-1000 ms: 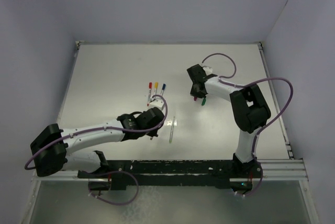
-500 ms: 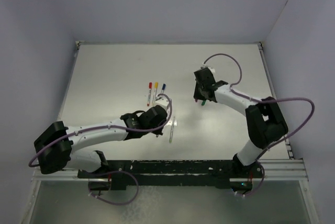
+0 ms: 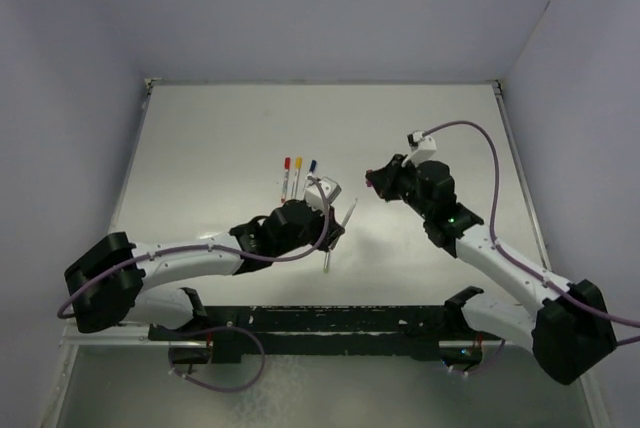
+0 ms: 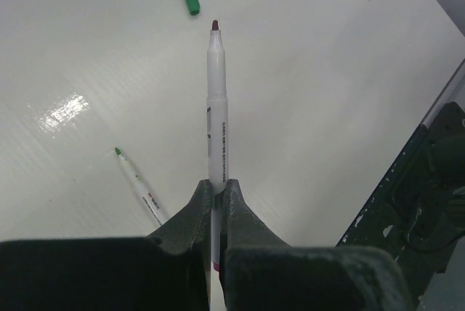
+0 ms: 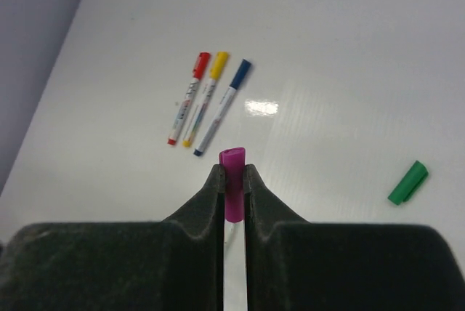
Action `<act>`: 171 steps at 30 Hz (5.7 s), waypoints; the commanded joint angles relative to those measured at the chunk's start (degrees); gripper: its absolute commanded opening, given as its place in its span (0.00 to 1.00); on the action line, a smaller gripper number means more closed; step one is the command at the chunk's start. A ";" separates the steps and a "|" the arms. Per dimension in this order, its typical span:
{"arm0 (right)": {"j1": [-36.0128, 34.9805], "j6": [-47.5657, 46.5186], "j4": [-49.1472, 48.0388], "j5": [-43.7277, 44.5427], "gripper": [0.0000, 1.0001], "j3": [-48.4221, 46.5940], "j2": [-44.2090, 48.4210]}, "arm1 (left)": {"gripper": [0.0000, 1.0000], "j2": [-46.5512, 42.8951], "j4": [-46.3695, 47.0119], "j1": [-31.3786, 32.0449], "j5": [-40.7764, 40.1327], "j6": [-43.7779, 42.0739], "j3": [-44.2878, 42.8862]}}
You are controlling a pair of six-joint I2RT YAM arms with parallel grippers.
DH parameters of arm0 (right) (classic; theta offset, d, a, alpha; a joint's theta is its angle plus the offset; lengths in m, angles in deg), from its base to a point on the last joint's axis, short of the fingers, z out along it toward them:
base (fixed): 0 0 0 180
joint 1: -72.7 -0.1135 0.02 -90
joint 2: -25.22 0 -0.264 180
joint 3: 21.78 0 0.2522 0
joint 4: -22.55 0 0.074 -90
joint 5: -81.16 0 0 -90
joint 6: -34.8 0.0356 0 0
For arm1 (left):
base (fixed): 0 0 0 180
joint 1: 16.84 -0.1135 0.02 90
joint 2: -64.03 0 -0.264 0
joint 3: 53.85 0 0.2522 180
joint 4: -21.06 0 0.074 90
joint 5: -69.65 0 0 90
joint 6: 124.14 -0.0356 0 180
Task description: Insert the pens into the pen caps
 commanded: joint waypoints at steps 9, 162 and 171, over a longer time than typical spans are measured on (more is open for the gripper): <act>-9.44 -2.19 -23.26 1.43 0.00 8.21 14.36 | 0.00 -1.91 36.18 0.16 7.09 3.19 12.22; -21.57 2.61 23.32 46.15 0.55 -7.07 21.81 | 0.00 17.58 -3.58 -11.31 -12.27 -3.54 -15.01; -21.39 7.58 29.28 49.24 0.55 -5.41 23.83 | 0.00 30.61 -14.27 -13.67 -15.04 -5.46 -29.06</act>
